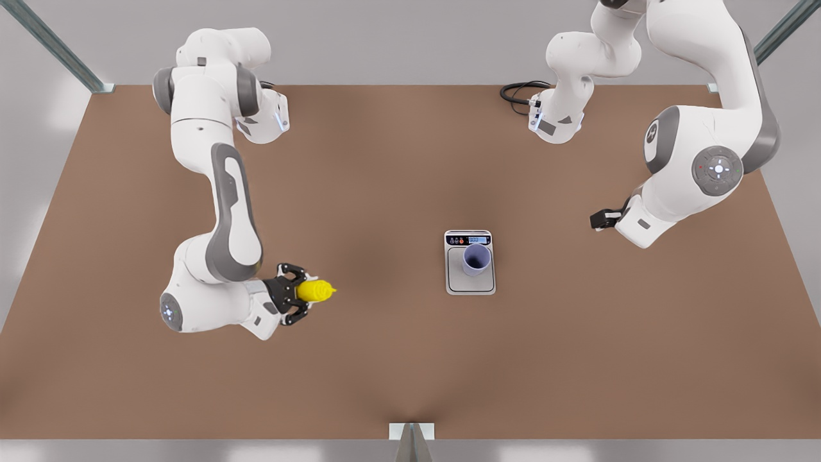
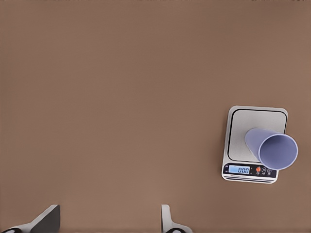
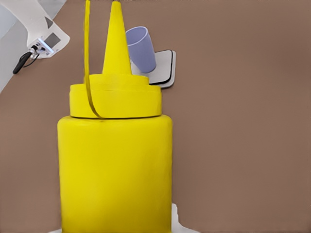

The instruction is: Move cup to the weight, pick up sauce bottle, pour sauce

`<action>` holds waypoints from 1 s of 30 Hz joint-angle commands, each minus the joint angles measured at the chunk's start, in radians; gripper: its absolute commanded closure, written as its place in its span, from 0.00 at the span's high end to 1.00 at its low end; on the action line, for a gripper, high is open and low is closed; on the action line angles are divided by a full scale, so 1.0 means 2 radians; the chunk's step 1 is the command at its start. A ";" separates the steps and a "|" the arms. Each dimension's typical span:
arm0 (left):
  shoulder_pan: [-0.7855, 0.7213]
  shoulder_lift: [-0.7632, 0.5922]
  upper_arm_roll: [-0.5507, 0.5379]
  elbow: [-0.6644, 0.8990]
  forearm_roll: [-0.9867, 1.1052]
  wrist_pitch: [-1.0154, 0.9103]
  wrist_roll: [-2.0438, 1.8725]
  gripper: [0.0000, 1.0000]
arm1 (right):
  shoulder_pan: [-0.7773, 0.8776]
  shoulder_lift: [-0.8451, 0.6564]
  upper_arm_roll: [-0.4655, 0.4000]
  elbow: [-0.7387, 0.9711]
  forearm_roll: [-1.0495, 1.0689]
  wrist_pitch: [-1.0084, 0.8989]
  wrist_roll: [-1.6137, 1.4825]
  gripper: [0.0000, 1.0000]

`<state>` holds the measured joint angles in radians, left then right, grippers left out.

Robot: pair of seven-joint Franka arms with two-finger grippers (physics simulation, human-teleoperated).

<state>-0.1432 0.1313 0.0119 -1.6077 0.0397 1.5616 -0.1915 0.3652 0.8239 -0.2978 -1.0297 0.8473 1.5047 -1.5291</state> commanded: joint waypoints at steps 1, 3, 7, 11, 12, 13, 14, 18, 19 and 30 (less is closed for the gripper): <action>0.000 0.001 -0.001 0.000 0.000 0.000 0.000 1.00 | -0.002 0.000 0.000 -0.001 0.003 -0.001 -0.005 0.53; 0.000 0.001 -0.001 0.000 0.000 0.000 0.000 1.00 | -0.009 0.000 0.000 -0.004 0.004 -0.005 -0.013 0.53; 0.000 0.001 -0.001 0.000 0.000 0.000 0.000 1.00 | -0.024 0.000 0.007 -0.011 0.013 -0.005 -0.048 0.53; 0.000 0.001 -0.001 0.000 0.001 0.002 0.001 1.00 | -0.035 0.001 0.008 -0.019 0.022 -0.011 -0.078 0.53; 0.000 0.001 -0.001 0.000 0.001 0.001 0.001 1.00 | -0.039 0.001 0.008 -0.022 0.023 -0.012 -0.082 0.53; 0.000 0.001 -0.001 0.000 0.001 0.000 0.001 1.00 | -0.040 0.001 0.008 -0.024 0.030 -0.012 -0.091 0.53; 0.000 0.001 -0.001 0.000 0.001 0.000 0.001 1.00 | -0.044 0.002 0.008 -0.026 0.030 -0.012 -0.096 0.53; 0.000 0.001 -0.001 0.000 0.001 -0.001 0.000 1.00 | -0.064 0.004 0.015 -0.034 0.043 -0.024 -0.127 0.53; -0.001 0.001 -0.001 0.000 0.001 -0.001 0.000 1.00 | -0.081 0.004 0.031 -0.034 0.043 -0.024 -0.133 0.53; -0.006 0.001 -0.001 0.000 0.001 -0.001 0.000 1.00 | -0.123 0.008 0.065 -0.075 0.092 -0.054 -0.170 0.53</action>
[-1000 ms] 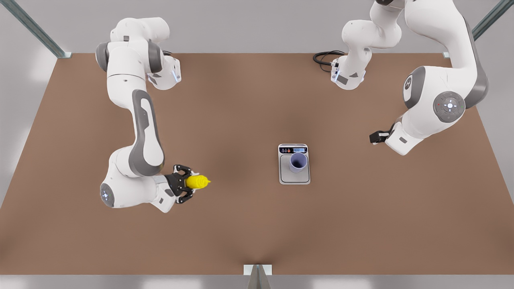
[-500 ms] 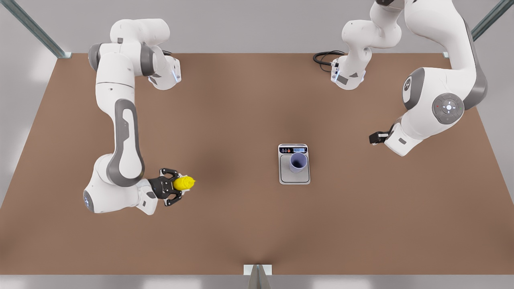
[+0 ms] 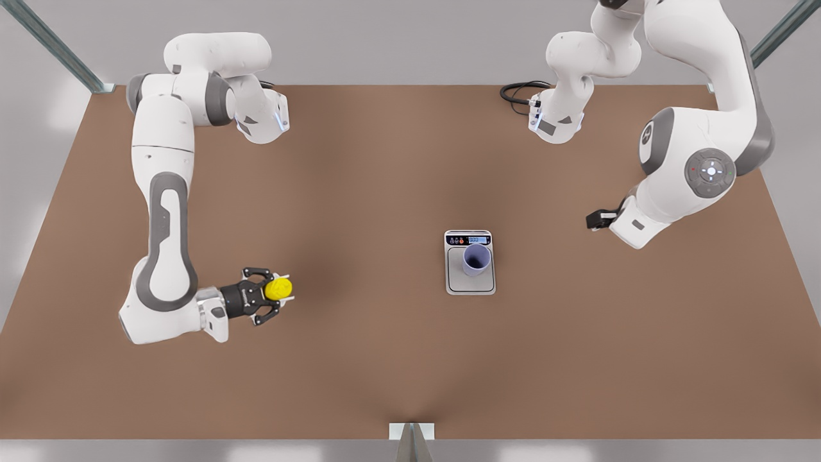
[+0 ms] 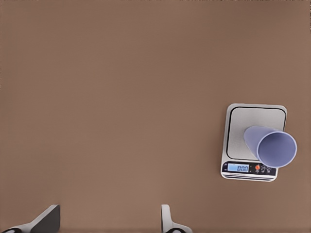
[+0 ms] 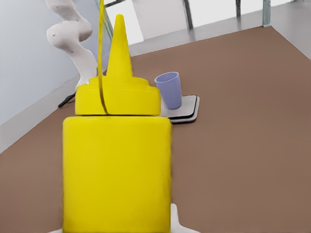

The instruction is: Move cup to the weight, pick up sauce bottle, pour sauce

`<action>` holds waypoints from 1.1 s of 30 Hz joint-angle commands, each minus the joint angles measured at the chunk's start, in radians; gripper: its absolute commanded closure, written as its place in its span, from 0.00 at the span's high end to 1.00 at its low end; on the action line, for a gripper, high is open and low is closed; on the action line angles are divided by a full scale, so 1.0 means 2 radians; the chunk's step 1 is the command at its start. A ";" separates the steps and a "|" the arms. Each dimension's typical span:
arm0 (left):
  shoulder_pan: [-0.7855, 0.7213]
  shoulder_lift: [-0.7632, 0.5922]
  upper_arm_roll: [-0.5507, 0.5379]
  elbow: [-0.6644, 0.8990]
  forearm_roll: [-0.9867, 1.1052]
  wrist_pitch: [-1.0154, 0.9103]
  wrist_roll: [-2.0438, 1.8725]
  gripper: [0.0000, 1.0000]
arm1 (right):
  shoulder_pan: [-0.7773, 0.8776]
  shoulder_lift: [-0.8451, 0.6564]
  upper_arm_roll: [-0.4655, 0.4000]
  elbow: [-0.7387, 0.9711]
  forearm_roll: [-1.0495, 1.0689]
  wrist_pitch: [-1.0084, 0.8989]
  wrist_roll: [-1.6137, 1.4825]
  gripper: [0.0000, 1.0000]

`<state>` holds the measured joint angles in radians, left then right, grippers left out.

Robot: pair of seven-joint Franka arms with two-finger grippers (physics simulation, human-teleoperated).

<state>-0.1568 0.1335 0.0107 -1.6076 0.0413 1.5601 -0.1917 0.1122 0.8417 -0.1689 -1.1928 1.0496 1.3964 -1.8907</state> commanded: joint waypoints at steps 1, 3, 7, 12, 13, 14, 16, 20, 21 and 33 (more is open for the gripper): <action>0.001 0.000 0.000 0.000 0.000 0.000 0.000 1.00 | -0.002 0.001 0.000 -0.005 0.008 0.000 -0.006 0.53; 0.001 0.000 0.000 -0.001 0.000 0.000 0.000 1.00 | -0.013 0.004 0.001 -0.029 0.032 -0.010 -0.042 0.53; 0.001 0.001 0.000 -0.001 0.000 -0.001 0.000 1.00 | -0.029 0.005 0.001 -0.069 0.060 -0.010 -0.106 0.53; 0.001 0.003 0.000 -0.001 0.000 -0.001 0.000 1.00 | -0.053 0.022 0.002 -0.083 0.075 -0.036 -0.150 0.53; 0.001 0.004 0.000 -0.001 0.000 -0.001 0.000 1.00 | -0.058 0.025 0.002 -0.084 0.078 -0.038 -0.156 0.53; 0.001 0.004 0.000 -0.001 0.000 -0.001 0.000 1.00 | -0.061 0.034 0.002 -0.084 0.078 -0.046 -0.165 0.53; 0.001 0.004 0.000 0.000 0.000 -0.001 0.000 1.00 | -0.078 0.042 0.016 -0.084 0.077 -0.046 -0.187 0.53; 0.001 0.005 0.000 0.000 0.000 0.000 -0.001 1.00 | -0.080 0.044 0.016 -0.102 0.078 -0.046 -0.210 0.54; 0.001 0.005 0.000 0.000 0.000 0.000 0.000 1.00 | -0.079 0.044 0.016 -0.109 0.078 -0.046 -0.223 0.54; 0.001 0.005 0.000 0.000 0.000 -0.001 0.000 1.00 | -0.091 0.063 0.016 -0.138 0.106 -0.046 -0.273 0.54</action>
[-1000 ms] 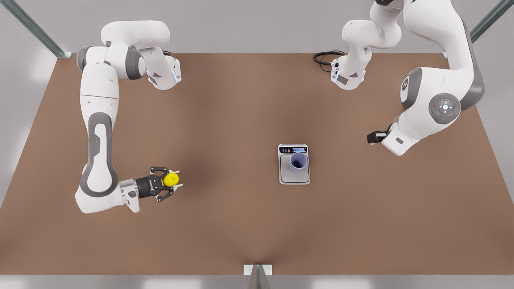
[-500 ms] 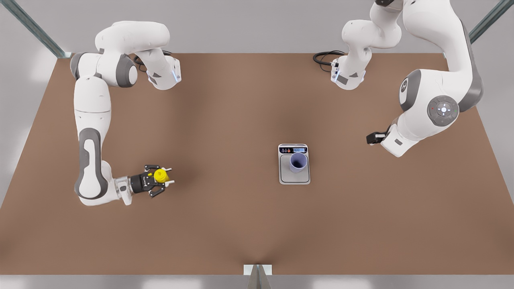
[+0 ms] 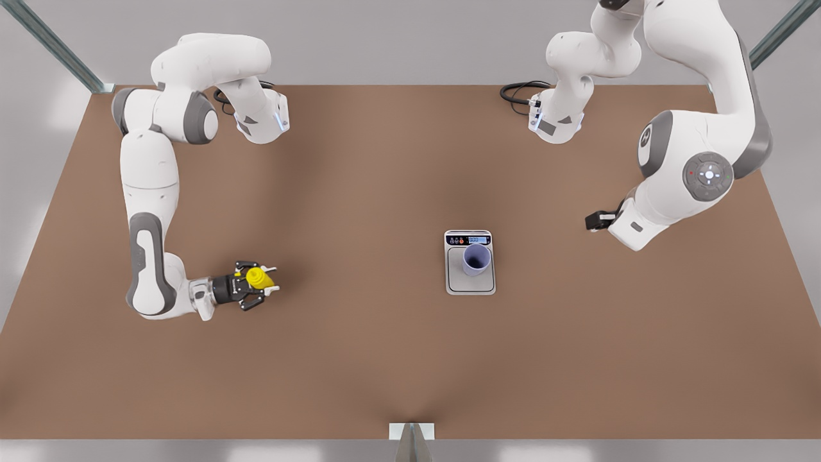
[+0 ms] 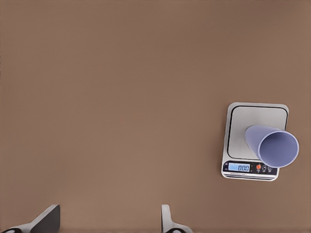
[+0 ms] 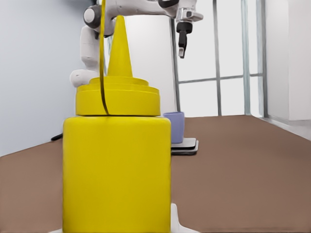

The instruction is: Move cup to the weight, pick up sauce bottle, pour sauce

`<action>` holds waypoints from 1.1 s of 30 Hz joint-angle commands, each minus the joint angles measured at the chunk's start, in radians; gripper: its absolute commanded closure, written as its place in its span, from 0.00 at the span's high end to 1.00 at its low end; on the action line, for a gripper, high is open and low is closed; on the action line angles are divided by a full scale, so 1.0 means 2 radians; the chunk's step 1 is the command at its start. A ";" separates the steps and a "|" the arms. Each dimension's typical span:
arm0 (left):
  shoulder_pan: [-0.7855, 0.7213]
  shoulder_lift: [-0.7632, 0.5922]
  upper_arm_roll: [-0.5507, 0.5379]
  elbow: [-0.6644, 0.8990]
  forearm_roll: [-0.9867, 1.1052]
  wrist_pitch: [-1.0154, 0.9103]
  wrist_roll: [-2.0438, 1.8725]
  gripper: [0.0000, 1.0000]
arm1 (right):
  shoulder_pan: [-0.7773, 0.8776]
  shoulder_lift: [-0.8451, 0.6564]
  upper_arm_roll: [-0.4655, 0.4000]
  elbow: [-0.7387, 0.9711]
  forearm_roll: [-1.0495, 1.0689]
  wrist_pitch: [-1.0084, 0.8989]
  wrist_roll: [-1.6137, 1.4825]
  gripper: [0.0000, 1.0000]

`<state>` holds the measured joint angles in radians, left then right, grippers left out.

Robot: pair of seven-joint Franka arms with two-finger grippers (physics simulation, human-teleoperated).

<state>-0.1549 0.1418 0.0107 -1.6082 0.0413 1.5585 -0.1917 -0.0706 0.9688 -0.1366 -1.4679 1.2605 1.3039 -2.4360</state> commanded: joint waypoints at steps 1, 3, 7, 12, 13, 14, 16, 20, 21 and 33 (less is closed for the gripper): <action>0.000 0.000 0.000 0.000 0.000 0.000 -0.001 1.00 | 0.000 0.000 0.000 0.000 0.000 0.000 0.000 0.54; 0.000 0.000 0.000 0.000 0.000 0.000 0.000 1.00 | -0.001 0.009 0.000 0.002 0.000 0.000 -0.003 0.54; 0.000 0.000 0.000 0.000 0.000 -0.001 0.000 1.00 | -0.002 0.019 0.000 0.004 0.001 0.000 -0.010 0.54; 0.000 0.003 0.000 0.000 0.000 -0.001 -0.001 1.00 | -0.006 0.026 0.000 0.007 0.002 0.000 -0.011 0.55; 0.000 0.003 0.000 0.000 0.000 -0.001 -0.001 1.00 | -0.006 0.027 0.000 0.007 0.003 0.000 -0.011 0.55; 0.000 0.003 0.000 0.000 0.000 -0.001 -0.001 1.00 | -0.007 0.029 0.000 0.008 0.004 0.000 -0.014 0.55; 0.000 0.003 0.000 0.000 0.000 -0.001 -0.001 1.00 | -0.007 0.030 0.000 0.007 0.005 0.000 -0.014 0.55; 0.000 0.003 0.000 0.000 0.000 -0.001 -0.001 1.00 | -0.008 0.032 -0.001 0.008 0.004 0.001 -0.018 0.55; 0.000 0.003 0.000 0.000 0.000 -0.001 -0.001 1.00 | -0.007 0.033 -0.001 0.008 0.004 0.001 -0.021 0.55; 0.000 0.003 0.000 0.000 0.000 -0.002 -0.001 1.00 | -0.007 0.039 -0.004 0.008 0.003 0.005 -0.021 0.71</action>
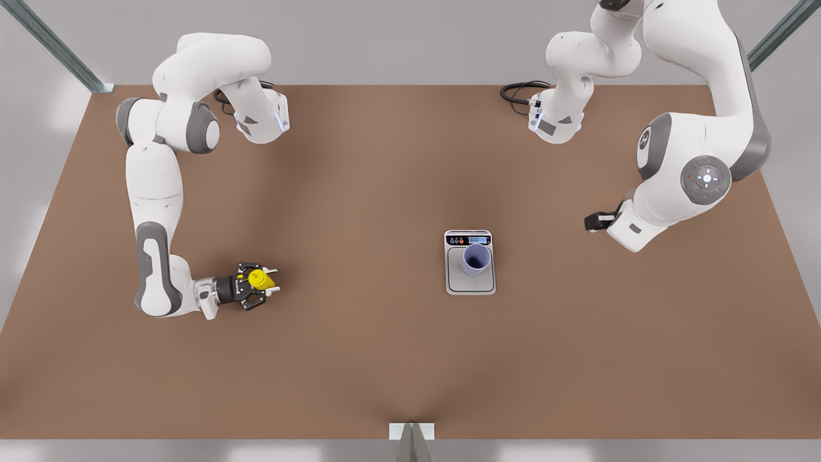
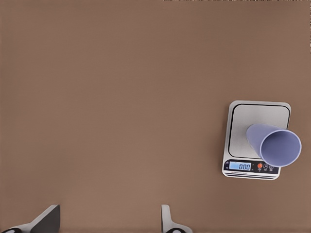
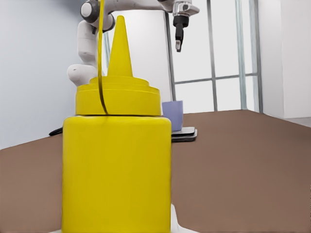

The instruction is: Move cup to the weight, pick up sauce bottle, pour sauce

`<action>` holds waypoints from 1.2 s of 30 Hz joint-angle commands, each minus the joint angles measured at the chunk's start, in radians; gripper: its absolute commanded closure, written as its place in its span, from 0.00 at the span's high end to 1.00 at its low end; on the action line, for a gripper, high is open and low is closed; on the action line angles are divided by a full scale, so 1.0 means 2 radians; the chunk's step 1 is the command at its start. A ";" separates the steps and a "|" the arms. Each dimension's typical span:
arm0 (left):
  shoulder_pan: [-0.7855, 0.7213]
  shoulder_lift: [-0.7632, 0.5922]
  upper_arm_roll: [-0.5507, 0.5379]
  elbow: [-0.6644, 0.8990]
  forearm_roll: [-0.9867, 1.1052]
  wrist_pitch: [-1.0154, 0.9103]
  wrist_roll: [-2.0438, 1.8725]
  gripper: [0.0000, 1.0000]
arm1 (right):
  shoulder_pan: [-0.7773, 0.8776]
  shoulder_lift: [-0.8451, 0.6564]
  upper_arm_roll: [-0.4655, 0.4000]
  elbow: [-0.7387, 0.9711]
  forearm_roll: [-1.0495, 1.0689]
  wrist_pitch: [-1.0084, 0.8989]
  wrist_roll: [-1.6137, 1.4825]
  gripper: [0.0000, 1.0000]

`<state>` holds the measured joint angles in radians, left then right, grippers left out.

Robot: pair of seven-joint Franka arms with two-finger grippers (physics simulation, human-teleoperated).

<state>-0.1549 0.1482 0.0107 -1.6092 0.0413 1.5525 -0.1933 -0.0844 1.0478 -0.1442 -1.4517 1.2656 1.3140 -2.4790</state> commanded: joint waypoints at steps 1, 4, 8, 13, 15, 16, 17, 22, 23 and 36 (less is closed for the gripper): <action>0.000 0.000 0.000 0.000 0.000 0.000 0.000 1.00 | 0.000 0.000 0.000 0.000 0.000 0.000 0.000 0.74; 0.000 0.000 0.000 0.000 0.000 0.000 0.000 1.00 | 0.000 0.000 0.000 0.000 0.000 0.000 0.001 0.84; 0.000 0.000 0.000 0.000 0.000 -0.002 -0.001 1.00 | -0.001 0.001 -0.002 0.000 -0.001 0.000 0.007 1.00; -0.001 0.000 0.000 0.000 0.000 -0.002 -0.001 1.00 | -0.002 0.001 -0.002 0.000 -0.002 0.000 0.007 1.00; -0.002 0.000 0.000 0.000 0.000 -0.003 -0.001 1.00 | -0.002 0.001 -0.002 0.000 -0.003 0.000 0.007 1.00; -0.004 0.000 0.000 0.000 0.000 -0.003 -0.001 1.00 | -0.002 0.002 -0.002 0.000 -0.003 0.000 0.007 1.00; -0.004 0.000 0.000 0.000 0.000 -0.003 -0.001 1.00 | -0.002 0.002 -0.002 0.000 -0.003 0.001 0.007 1.00; -0.005 0.000 0.000 0.000 0.000 -0.006 -0.001 1.00 | -0.003 0.002 -0.002 0.000 -0.005 0.001 0.008 1.00; -0.007 0.000 0.000 0.000 0.000 -0.007 -0.001 1.00 | -0.004 0.002 -0.002 0.000 -0.005 0.001 0.008 1.00; -0.008 -0.001 0.000 0.000 0.000 -0.008 -0.002 1.00 | -0.005 0.002 -0.002 0.000 -0.006 0.002 0.008 1.00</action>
<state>-0.1720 0.1470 0.0107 -1.6092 0.0413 1.5342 -0.2030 -0.0936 1.0508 -0.1488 -1.4527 1.2533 1.3177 -2.4636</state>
